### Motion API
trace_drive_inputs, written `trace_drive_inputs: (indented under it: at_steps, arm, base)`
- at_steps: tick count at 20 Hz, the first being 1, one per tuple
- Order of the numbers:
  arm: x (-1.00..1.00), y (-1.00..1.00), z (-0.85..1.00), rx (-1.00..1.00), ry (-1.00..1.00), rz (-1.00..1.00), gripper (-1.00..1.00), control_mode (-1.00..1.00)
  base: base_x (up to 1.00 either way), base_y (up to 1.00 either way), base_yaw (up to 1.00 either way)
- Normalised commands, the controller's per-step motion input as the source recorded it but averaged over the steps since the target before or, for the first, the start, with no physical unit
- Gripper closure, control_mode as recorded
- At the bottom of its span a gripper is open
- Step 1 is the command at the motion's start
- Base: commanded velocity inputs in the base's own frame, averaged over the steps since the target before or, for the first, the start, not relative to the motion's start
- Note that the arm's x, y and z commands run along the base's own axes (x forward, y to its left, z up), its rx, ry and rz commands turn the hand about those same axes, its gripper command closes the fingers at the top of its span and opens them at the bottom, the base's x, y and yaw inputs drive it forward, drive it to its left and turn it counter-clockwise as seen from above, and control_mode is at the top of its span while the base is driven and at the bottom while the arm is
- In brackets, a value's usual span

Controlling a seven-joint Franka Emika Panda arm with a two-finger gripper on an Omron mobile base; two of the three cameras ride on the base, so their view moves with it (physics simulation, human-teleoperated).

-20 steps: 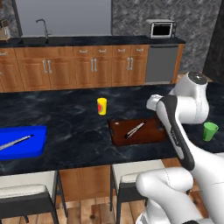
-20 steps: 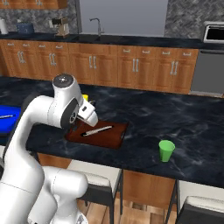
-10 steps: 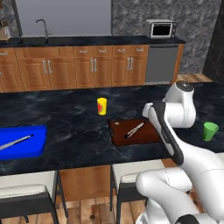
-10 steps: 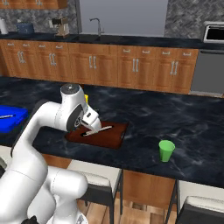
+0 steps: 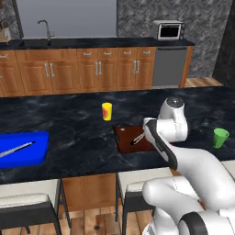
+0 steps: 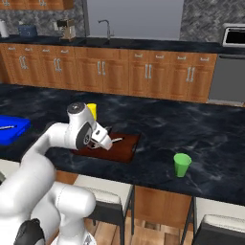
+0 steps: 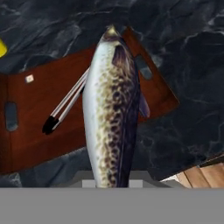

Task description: Gather the cucumber and onion from the fridge and place them on a tray on the dining counter. Then gather the fish and chicken drumstick from the fridge and place them on the other tray.

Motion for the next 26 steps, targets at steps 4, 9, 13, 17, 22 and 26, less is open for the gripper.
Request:
trace_drive_inputs:
  at_steps: [4, 9, 13, 17, 22, 26]
  arm:
    - [0.52, -0.01, -0.32, 0.0, 0.09, 0.0, 1.0, -1.0]
    - [0.45, -0.09, -0.34, 0.0, 0.06, 0.0, 1.0, -1.0]
    - [0.29, -0.13, -0.37, 0.0, 0.01, -0.02, 1.0, -1.0]
    - [0.29, -0.08, -0.37, 0.0, 0.0, -0.03, 1.0, -1.0]
    - [0.3, -0.06, -0.39, 0.0, 0.0, -0.04, 1.0, -1.0]
    - [0.27, -0.07, -0.35, 0.0, 0.0, -0.05, 1.0, -1.0]
  base:
    - [0.0, 0.0, 0.0]
    - [0.0, 0.0, 0.0]
    - [0.0, 0.0, 0.0]
    - [0.0, 0.0, 0.0]
    - [0.0, 0.0, 0.0]
    - [0.0, 0.0, 0.0]
